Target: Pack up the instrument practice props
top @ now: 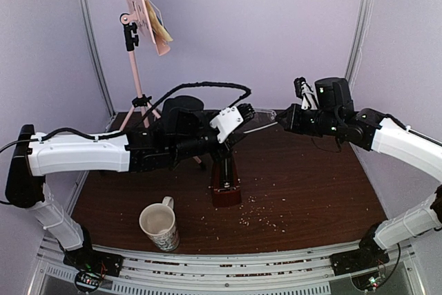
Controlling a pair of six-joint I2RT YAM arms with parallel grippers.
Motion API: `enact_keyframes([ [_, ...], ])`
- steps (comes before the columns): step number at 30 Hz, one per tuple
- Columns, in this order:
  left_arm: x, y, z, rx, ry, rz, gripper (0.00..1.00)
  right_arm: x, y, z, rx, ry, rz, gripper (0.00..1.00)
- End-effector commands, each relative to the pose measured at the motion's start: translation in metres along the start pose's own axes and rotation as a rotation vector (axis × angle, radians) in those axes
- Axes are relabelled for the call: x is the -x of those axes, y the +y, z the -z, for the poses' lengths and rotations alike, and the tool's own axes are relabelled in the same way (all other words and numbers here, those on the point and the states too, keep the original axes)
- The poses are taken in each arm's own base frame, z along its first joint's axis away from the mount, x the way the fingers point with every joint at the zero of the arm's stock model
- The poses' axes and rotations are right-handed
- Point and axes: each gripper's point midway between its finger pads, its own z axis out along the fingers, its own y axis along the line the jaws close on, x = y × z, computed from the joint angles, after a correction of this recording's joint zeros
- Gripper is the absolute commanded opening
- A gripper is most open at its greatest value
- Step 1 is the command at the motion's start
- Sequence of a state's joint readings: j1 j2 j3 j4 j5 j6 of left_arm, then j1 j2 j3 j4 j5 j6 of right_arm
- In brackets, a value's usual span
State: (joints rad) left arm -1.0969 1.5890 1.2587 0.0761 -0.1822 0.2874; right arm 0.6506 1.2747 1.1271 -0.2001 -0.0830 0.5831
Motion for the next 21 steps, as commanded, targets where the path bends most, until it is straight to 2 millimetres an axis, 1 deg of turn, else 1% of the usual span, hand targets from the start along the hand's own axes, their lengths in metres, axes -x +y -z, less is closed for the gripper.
enact_keyframes([
  [1, 0.0043, 0.0019, -0.0036, 0.019, -0.009, -0.011, 0.27, 0.0130, 0.0121, 0.0037, 0.030, -0.035, 0.002, 0.00],
  [4, 0.0025, 0.0019, -0.0044, 0.022, -0.003, -0.013, 0.27, 0.0131, 0.0124, 0.0037, 0.031, -0.036, 0.001, 0.00],
  [5, 0.0020, 0.0017, -0.0045, 0.021, -0.001, -0.014, 0.25, 0.0132, 0.0123, 0.0037, 0.031, -0.036, 0.001, 0.00],
  [16, 0.0006, -0.0029, -0.0052, -0.002, -0.004, 0.001, 0.01, 0.0117, 0.0086, 0.0024, 0.016, -0.038, 0.004, 0.00],
  [17, 0.0008, -0.0037, -0.0052, -0.005, -0.005, 0.005, 0.00, 0.0123, 0.0086, 0.0032, 0.016, -0.041, 0.004, 0.00],
  [19, 0.0010, -0.0045, -0.0052, -0.009, -0.007, 0.019, 0.00, 0.0149, 0.0087, 0.0060, 0.015, -0.053, 0.004, 0.04],
  [21, 0.0038, -0.0048, -0.0044, -0.014, -0.019, 0.042, 0.00, 0.0189, 0.0081, 0.0112, 0.010, -0.075, 0.010, 0.12],
])
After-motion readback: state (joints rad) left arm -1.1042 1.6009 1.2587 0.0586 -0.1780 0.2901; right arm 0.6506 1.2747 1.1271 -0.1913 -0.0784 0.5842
